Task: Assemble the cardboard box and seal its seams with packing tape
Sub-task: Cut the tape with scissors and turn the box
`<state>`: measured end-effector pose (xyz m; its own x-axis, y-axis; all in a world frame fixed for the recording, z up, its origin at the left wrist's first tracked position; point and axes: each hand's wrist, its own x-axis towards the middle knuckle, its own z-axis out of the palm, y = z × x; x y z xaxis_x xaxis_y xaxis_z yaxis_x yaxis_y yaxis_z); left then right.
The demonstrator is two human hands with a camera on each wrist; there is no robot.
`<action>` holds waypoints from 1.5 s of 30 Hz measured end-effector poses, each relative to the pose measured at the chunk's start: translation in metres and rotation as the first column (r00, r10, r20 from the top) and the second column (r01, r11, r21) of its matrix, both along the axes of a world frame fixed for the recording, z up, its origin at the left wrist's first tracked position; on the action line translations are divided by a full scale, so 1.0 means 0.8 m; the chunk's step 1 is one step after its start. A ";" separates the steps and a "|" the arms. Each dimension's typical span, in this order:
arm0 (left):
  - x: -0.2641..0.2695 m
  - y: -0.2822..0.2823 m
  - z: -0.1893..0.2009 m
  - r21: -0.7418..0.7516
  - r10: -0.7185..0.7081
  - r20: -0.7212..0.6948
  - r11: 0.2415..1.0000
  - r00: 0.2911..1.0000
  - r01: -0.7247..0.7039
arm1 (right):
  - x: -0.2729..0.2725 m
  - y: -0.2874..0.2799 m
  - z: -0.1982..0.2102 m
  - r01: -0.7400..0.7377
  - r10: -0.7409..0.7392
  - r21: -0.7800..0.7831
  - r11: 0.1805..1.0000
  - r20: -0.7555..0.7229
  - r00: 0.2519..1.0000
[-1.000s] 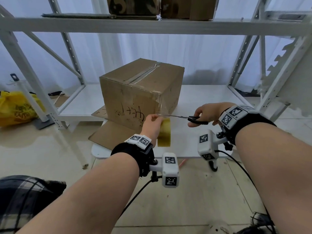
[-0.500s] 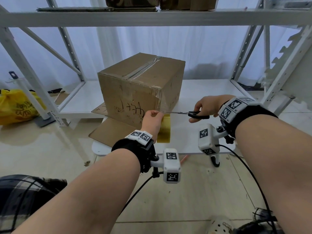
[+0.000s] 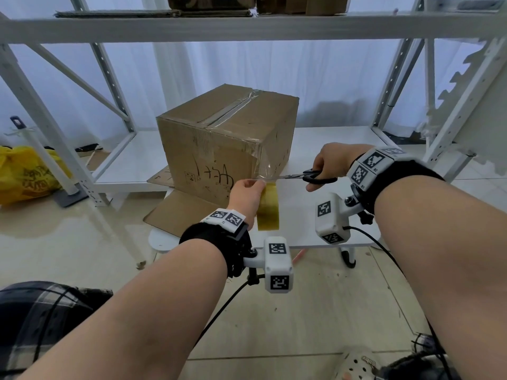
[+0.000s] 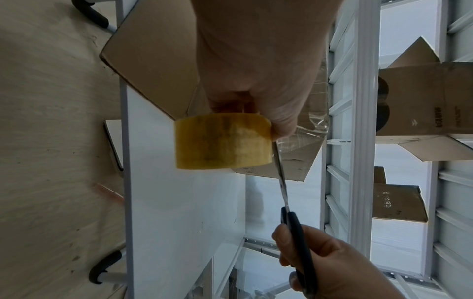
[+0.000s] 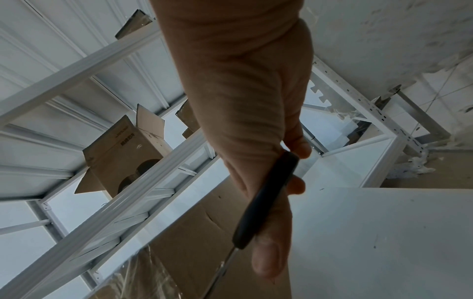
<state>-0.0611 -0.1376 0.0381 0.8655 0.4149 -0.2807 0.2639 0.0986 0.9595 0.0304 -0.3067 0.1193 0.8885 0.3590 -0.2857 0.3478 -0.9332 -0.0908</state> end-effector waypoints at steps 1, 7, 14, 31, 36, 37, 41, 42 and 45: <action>0.000 0.000 0.000 -0.023 0.000 0.001 1.000 1.000 0.000 | 0.000 0.000 0.000 -0.003 0.003 -0.003 1.000 0.008 1.000; 0.000 0.002 0.003 -0.077 -0.002 0.007 0.997 1.000 0.003 | -0.003 -0.006 -0.003 -0.021 0.021 -0.019 1.000 0.007 1.000; -0.003 0.013 0.003 -0.004 -0.015 -0.039 1.000 0.999 0.015 | -0.014 0.001 0.000 -0.051 0.038 -0.055 0.997 -0.215 0.976; -0.003 0.016 0.003 0.029 -0.008 -0.042 1.000 0.999 0.009 | -0.023 0.001 0.011 -0.053 0.055 0.015 0.998 -0.260 0.964; -0.009 0.017 -0.010 0.080 -0.022 -0.052 0.996 0.998 0.026 | -0.015 -0.006 0.015 -0.045 0.056 0.047 0.998 -0.254 0.966; -0.010 0.017 -0.014 0.083 -0.024 -0.058 0.996 0.998 0.029 | -0.015 -0.006 0.014 -0.045 0.049 0.022 0.999 -0.254 0.966; -0.016 0.013 -0.023 0.109 -0.062 -0.066 0.992 0.996 0.069 | -0.022 -0.004 0.005 -0.013 -0.021 -0.108 0.994 -0.306 0.952; -0.016 0.013 -0.024 0.116 -0.075 -0.071 0.990 0.995 0.083 | -0.026 -0.004 0.002 0.012 -0.051 -0.124 0.992 -0.314 0.948; -0.016 0.011 -0.025 0.147 -0.100 -0.079 0.983 0.992 0.110 | -0.032 -0.006 -0.005 0.056 -0.096 -0.133 0.990 -0.317 0.944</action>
